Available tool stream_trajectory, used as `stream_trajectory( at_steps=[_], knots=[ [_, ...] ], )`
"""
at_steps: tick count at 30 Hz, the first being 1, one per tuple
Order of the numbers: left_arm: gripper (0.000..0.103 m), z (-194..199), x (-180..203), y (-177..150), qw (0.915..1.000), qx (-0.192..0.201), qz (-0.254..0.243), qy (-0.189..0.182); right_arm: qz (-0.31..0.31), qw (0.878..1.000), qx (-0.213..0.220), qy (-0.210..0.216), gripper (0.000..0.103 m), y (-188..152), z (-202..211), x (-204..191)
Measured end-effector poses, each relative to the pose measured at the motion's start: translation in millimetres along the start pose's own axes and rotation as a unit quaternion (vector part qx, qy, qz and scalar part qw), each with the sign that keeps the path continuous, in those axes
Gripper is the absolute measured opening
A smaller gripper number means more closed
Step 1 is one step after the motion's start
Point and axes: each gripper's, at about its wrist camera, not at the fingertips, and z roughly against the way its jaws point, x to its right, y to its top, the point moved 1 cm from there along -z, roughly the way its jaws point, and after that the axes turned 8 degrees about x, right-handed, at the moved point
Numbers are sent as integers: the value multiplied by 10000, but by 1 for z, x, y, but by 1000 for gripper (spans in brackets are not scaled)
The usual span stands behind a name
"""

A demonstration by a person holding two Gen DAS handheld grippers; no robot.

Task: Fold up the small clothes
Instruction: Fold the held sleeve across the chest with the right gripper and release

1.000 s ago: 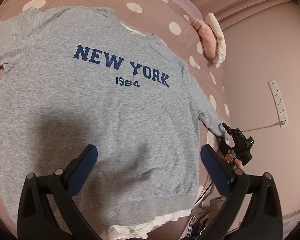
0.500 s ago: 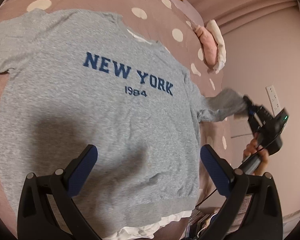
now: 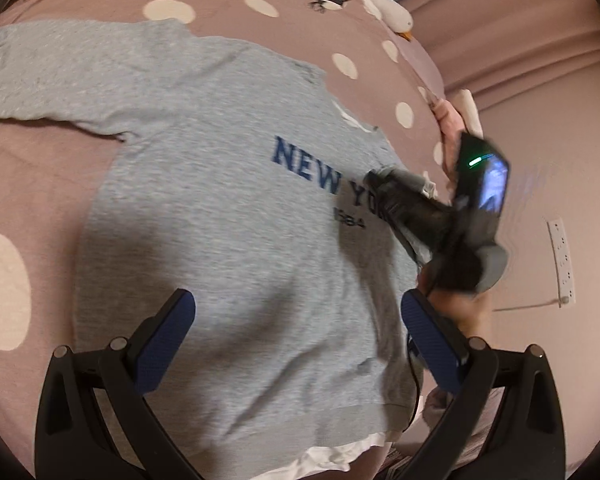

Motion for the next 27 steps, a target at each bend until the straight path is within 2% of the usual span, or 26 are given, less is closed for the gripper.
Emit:
stream_trajectory(
  at_steps=[3,5,7,10,11,13,15,16,17,19,21,25,26,27],
  knots=[
    [103,1,-5,2,10000,26,28,24,651,9978,62,-123,37,-20,0,-19],
    [103,0,-8,6,10000,55,42,20,897,9957,234,-72,60,-28,12,-18],
    [103,-5,-9,8,9999,46,108,-20,1185,9919,457,27,71,-33,25,-17],
    [103,-11,-7,10,9998,0,140,-102,1562,9841,836,89,76,-38,47,-16],
    [103,-12,-6,10,9998,-12,134,-122,1511,9851,815,31,82,-34,46,-15],
    [103,-11,-6,9,9998,-25,122,-150,1085,9924,575,72,85,-32,41,-2],
    [103,-8,-8,9,9998,-20,120,-150,134,9985,266,465,85,-27,31,15],
    [103,-5,-10,9,9999,-2,115,-123,-266,9967,286,705,85,-29,34,25],
    [103,-3,-11,10,9999,18,103,-85,-800,9910,359,1013,85,-33,37,42],
    [103,-2,-13,11,10000,38,54,-9,-1834,9704,555,1470,85,-44,42,75],
    [103,-2,-13,12,10000,28,31,-17,-3035,9293,728,1977,85,-61,41,120],
    [103,-8,-10,8,9999,-36,48,-161,-4394,8664,701,2266,83,-90,31,167],
    [103,-10,-9,7,9998,-51,50,-179,-4585,8541,736,2341,79,-92,28,174],
    [103,-11,-8,6,9998,-71,63,-193,-4668,8476,732,2415,77,-94,25,177]
  ],
)
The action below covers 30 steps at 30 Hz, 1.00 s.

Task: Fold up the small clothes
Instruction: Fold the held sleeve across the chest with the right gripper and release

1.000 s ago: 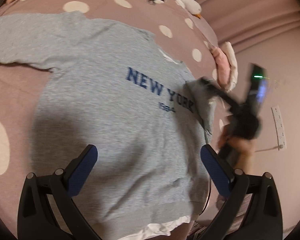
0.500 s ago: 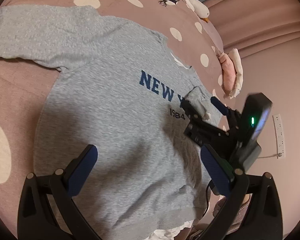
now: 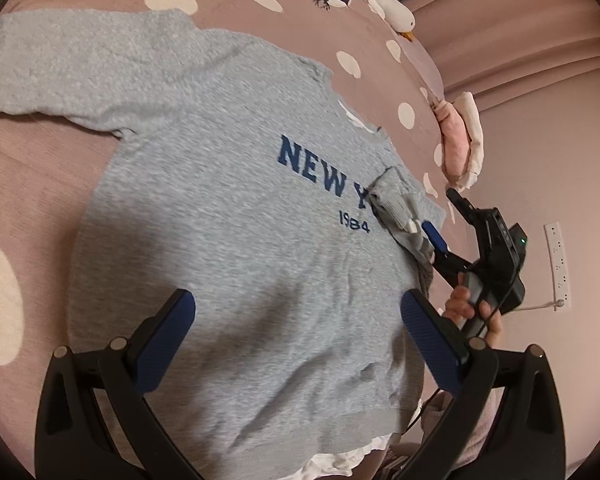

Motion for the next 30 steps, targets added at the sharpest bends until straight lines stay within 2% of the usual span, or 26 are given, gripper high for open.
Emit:
stream_trajectory(
  at_steps=[3,5,9,12,13,14,17,20,22,24,25,26,28,30],
  knots=[
    [103,-3,3,-2,10000,-19,14,-7,29,9999,-134,-17,65,0,-12,0],
    [103,-3,4,-3,10000,-46,-20,-21,147,9991,-184,-339,56,0,-17,-2],
    [103,-4,4,-3,9999,-99,-99,2,615,9939,-223,-890,55,-1,-25,-1],
    [103,-7,1,-3,9999,-132,-45,-36,660,9916,-702,-859,55,-4,-40,2],
    [103,-9,-2,-3,9999,-154,-4,-50,777,9908,-785,-781,40,-6,-41,-1],
    [103,-10,-2,-3,9998,-166,13,-50,895,9896,-807,-787,22,-8,-39,-5],
    [103,-13,-5,-3,9998,-209,65,-28,1281,9860,-821,-683,14,-10,-42,-30],
    [103,-13,-8,-4,9997,-221,96,1,1468,9834,-903,-572,14,-10,-50,-56],
    [103,-11,-10,-4,9997,-200,116,27,1335,9857,-966,-348,14,-8,-59,-70],
    [103,-7,-11,-4,9998,-167,133,40,978,9902,-997,65,37,-5,-69,-79],
    [103,-5,-12,-4,9998,-148,137,47,843,9916,-965,199,61,-4,-71,-81],
    [103,-3,-13,-4,9998,-131,137,53,703,9929,-901,319,69,-3,-71,-83],
    [103,2,-17,-5,9998,-87,141,87,695,9934,-817,410,69,-5,-69,-85],
    [103,5,-21,-6,9998,-61,170,110,825,9931,-787,282,69,-10,-66,-82]
  ],
)
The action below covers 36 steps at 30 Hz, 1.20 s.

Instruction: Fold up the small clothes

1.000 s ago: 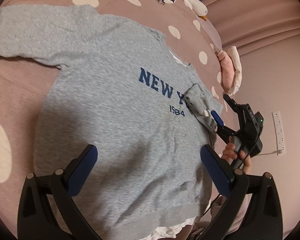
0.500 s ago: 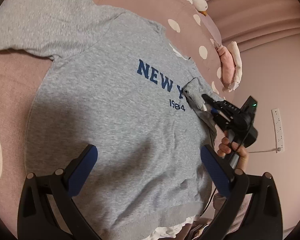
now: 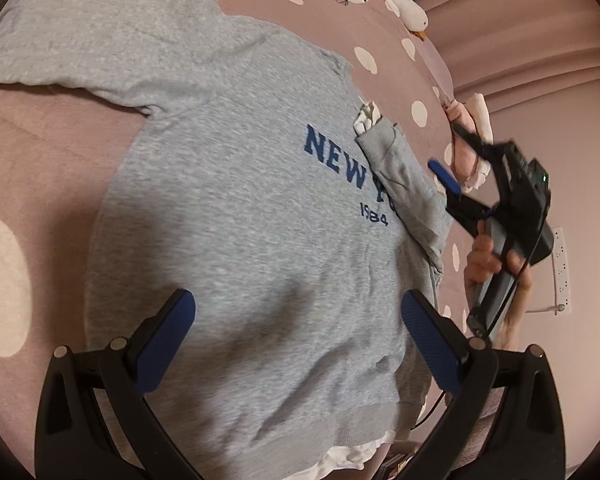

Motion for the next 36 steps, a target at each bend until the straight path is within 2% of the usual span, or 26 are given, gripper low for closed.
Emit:
stream_trajectory(
  at_steps=[6,8,12,16,18,20,22,24,31,34,36],
  knots=[
    [103,7,-11,-3,9998,51,167,5,497,9943,-83,-935,68,-13,12,18],
    [103,11,-15,-5,9998,72,206,0,874,9883,-119,-1246,60,-17,17,19],
    [103,16,-16,-8,9996,123,235,-6,1352,9789,-201,-1519,58,-27,21,22],
    [103,27,-16,-14,9995,222,242,23,1518,9688,-683,-1835,57,-49,11,41],
    [103,33,-18,-15,9993,287,257,34,1914,9614,-565,-1894,57,-58,15,37],
    [103,39,-21,-17,9988,369,305,55,2029,9576,-552,-1967,58,-62,19,33],
    [103,46,-24,-18,9983,457,353,40,1971,9605,-558,-1881,57,-64,25,31],
    [103,52,-27,-20,9978,529,391,62,1832,9682,-514,-1623,58,-68,34,29],
    [103,66,-37,-24,9963,677,537,35,1635,9791,-347,-1158,58,-100,60,16],
    [103,69,-43,-25,9956,717,601,20,1536,9822,-308,-1032,58,-110,59,6],
    [103,72,-48,-25,9949,759,661,2,1390,9867,-250,-806,58,-118,65,2]
  ],
)
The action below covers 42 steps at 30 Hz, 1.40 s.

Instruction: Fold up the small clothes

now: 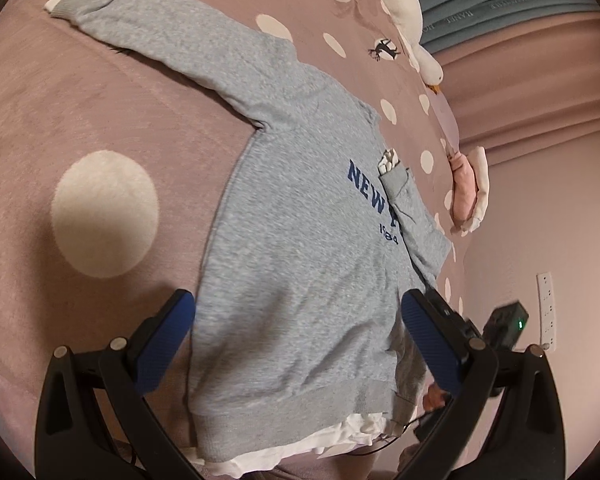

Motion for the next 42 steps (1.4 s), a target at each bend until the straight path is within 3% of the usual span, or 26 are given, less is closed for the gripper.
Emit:
stream_trajectory(
  at_steps=[6,11,19,27,42],
  knots=[
    [103,2,-10,1,9998,44,152,-75,-668,9950,405,628,59,-19,16,-1],
    [103,3,-13,3,9998,80,161,-105,-1082,9852,475,1242,64,-27,22,-1],
    [103,8,-27,19,9986,404,337,-77,-1131,9706,524,2061,72,-30,29,-29],
    [103,14,-47,57,9940,911,587,-114,-711,9743,516,2075,72,-29,18,-63],
    [103,1,-95,112,9821,1185,1385,-465,-487,9811,340,1843,72,-31,8,-74]
  ],
)
